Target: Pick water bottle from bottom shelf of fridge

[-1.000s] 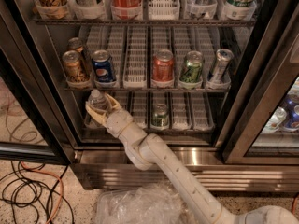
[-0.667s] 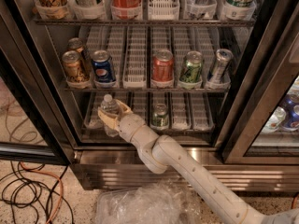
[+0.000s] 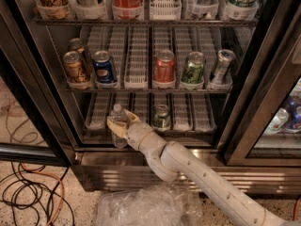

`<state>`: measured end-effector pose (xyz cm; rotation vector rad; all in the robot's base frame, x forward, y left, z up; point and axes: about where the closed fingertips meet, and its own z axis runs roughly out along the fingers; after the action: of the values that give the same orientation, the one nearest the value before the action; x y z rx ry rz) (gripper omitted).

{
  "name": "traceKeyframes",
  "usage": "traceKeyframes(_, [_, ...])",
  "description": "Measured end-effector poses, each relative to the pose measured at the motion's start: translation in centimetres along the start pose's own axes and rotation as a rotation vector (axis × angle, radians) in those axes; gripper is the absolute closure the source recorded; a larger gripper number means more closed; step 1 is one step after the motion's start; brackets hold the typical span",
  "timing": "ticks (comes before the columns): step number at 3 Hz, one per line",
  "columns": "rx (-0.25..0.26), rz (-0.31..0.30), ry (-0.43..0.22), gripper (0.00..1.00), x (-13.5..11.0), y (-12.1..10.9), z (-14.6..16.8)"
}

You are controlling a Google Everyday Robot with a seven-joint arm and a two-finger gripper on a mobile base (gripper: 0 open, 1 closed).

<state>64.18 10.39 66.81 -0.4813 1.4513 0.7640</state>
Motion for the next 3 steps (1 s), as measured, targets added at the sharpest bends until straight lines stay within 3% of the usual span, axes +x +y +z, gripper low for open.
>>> traceKeyframes(2, [-0.022, 0.014, 0.011, 1.0, -1.0, -0.2, -0.8])
traceKeyframes(3, [-0.051, 0.072, 0.073, 1.0, -1.3, -0.5, -3.5])
